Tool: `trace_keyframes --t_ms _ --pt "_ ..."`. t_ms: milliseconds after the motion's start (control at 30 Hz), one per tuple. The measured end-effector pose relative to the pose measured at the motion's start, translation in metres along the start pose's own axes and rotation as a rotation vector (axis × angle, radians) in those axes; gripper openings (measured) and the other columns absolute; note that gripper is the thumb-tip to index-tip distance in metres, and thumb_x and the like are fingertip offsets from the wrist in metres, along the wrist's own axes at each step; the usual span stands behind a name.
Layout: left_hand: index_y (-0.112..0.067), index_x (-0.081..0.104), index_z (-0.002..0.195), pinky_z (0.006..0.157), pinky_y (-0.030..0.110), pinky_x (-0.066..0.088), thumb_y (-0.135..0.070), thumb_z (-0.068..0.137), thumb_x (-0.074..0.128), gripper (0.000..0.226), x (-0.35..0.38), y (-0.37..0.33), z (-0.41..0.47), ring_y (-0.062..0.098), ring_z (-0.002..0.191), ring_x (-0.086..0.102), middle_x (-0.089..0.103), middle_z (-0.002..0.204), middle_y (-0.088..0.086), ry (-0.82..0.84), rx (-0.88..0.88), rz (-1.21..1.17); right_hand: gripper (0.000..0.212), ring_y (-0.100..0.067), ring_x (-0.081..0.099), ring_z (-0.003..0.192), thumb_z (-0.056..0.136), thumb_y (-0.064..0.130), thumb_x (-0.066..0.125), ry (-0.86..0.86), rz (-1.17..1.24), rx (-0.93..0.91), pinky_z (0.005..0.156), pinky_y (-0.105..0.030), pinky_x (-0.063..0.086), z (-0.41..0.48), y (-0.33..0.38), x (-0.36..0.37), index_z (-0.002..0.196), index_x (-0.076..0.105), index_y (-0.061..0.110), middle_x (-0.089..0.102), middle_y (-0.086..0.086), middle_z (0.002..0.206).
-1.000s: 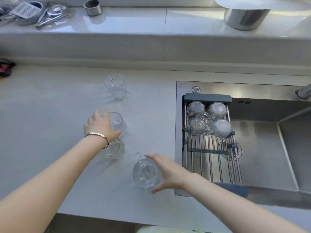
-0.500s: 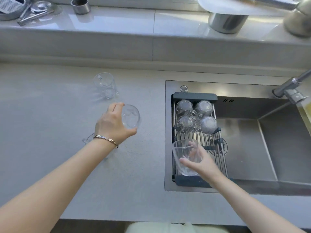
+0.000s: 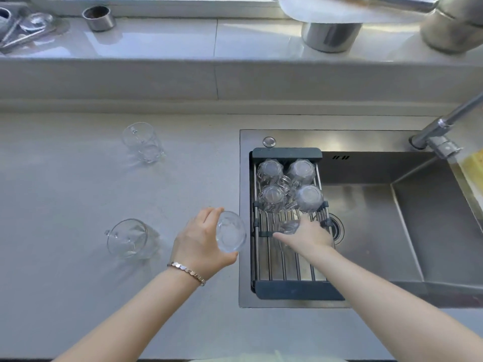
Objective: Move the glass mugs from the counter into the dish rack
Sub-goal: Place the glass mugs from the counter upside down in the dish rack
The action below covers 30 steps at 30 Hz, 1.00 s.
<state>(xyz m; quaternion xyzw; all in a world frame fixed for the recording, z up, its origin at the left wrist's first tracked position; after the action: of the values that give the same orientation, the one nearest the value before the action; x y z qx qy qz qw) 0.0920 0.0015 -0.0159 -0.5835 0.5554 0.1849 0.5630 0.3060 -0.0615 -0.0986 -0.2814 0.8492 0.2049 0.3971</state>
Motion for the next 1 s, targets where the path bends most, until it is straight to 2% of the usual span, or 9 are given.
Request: trace_keyframes --t_ms 300,433,500,600,700,800,867,933,1000 --pt "-0.016 0.046 0.133 0.096 0.037 0.049 -0.032 0.058 0.081 0.085 -0.001 0.002 -0.007 0.024 0.115 0.056 0.052 0.131 0.002 -0.054 0.001 -0.036 0.068 -0.034 0.043 0.122 0.079 0.025 0.063 0.019 0.411 -0.151 0.100 -0.039 0.041 -0.002 0.028 0.027 0.137 0.030 0.011 0.047 -0.018 0.131" --pt "-0.021 0.043 0.134 0.087 0.031 0.051 -0.039 0.060 0.082 0.086 -0.003 -0.007 -0.005 0.015 0.105 0.058 0.052 0.123 -0.005 0.004 -0.085 -0.114 0.066 -0.016 0.056 0.105 0.080 0.005 0.062 0.106 0.620 -0.322 0.086 -0.022 0.046 -0.019 -0.008 0.016 0.136 0.034 0.023 0.046 -0.008 0.134" --pt "-0.022 0.044 0.133 0.080 0.026 0.049 -0.042 0.063 0.081 0.081 -0.005 -0.014 -0.002 0.011 0.094 0.058 0.052 0.114 -0.008 0.041 -0.194 -0.247 0.069 -0.002 0.055 0.101 0.078 0.006 0.066 0.080 0.626 -0.437 0.085 -0.018 0.047 -0.035 -0.026 0.007 0.131 0.034 0.036 0.045 0.003 0.132" --pt "-0.015 0.051 0.128 0.086 0.027 0.049 -0.047 0.064 0.079 0.077 0.005 -0.030 0.005 0.014 0.097 0.058 0.057 0.110 -0.003 0.157 -0.354 -0.492 0.089 0.008 0.042 0.121 0.069 0.018 0.078 0.029 0.554 -0.693 0.104 -0.016 0.036 -0.066 -0.037 0.001 0.125 0.022 0.059 0.033 0.031 0.134" --pt "-0.008 0.061 0.117 0.080 0.033 0.056 -0.046 0.071 0.074 0.061 0.023 -0.059 0.008 0.018 0.085 0.063 0.066 0.095 0.004 0.359 -0.430 -0.714 0.086 0.004 0.028 0.135 0.068 0.037 0.077 -0.143 0.636 -0.851 0.109 -0.011 0.025 -0.083 -0.039 -0.003 0.130 0.022 0.057 0.027 0.033 0.140" --pt "-0.008 0.064 0.110 0.078 0.034 0.058 -0.052 0.075 0.067 0.056 0.039 -0.082 0.012 0.015 0.072 0.066 0.069 0.089 0.006 0.516 -0.444 -0.782 0.070 -0.008 0.038 0.131 0.069 0.048 0.072 -0.339 0.751 -0.794 0.103 -0.027 0.040 -0.081 -0.052 -0.015 0.128 0.036 0.043 0.036 0.024 0.135" --pt "-0.011 0.058 0.120 0.086 0.037 0.058 -0.059 0.078 0.058 0.064 0.050 -0.089 0.019 0.016 0.080 0.069 0.068 0.105 0.006 0.551 -0.381 -0.746 0.071 -0.008 0.046 0.122 0.062 0.042 0.075 -0.387 0.726 -0.725 0.094 -0.019 0.045 -0.077 -0.062 -0.025 0.125 0.043 0.034 0.043 0.019 0.127" --pt "-0.016 0.044 0.135 0.098 0.040 0.051 -0.061 0.081 0.052 0.071 0.058 -0.087 0.030 0.021 0.108 0.064 0.057 0.131 0.006 0.460 -0.209 -0.516 0.072 -0.010 0.051 0.112 0.058 0.033 0.079 -0.395 0.667 -0.567 0.087 -0.008 0.041 -0.067 -0.071 -0.035 0.122 0.048 0.028 0.049 0.010 0.116" --pt "-0.017 0.035 0.140 0.105 0.039 0.043 -0.052 0.086 0.052 0.066 0.067 -0.080 0.044 0.021 0.128 0.049 0.042 0.146 0.002 0.293 0.052 -0.047 0.071 -0.016 0.053 0.110 0.059 0.025 0.083 -0.349 0.586 -0.374 0.086 -0.017 0.039 -0.053 -0.076 -0.042 0.123 0.051 0.025 0.050 0.006 0.113"
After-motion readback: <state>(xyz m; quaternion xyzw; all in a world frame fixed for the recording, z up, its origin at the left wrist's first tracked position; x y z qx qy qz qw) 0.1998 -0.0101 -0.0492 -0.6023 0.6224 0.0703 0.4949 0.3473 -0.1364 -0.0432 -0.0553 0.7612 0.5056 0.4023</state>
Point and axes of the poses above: each hand's wrist, its own z-axis towards the middle knuckle, its own x-axis out of the palm, y = z × x, the point moved 3 cm from there along z, towards the middle knuckle
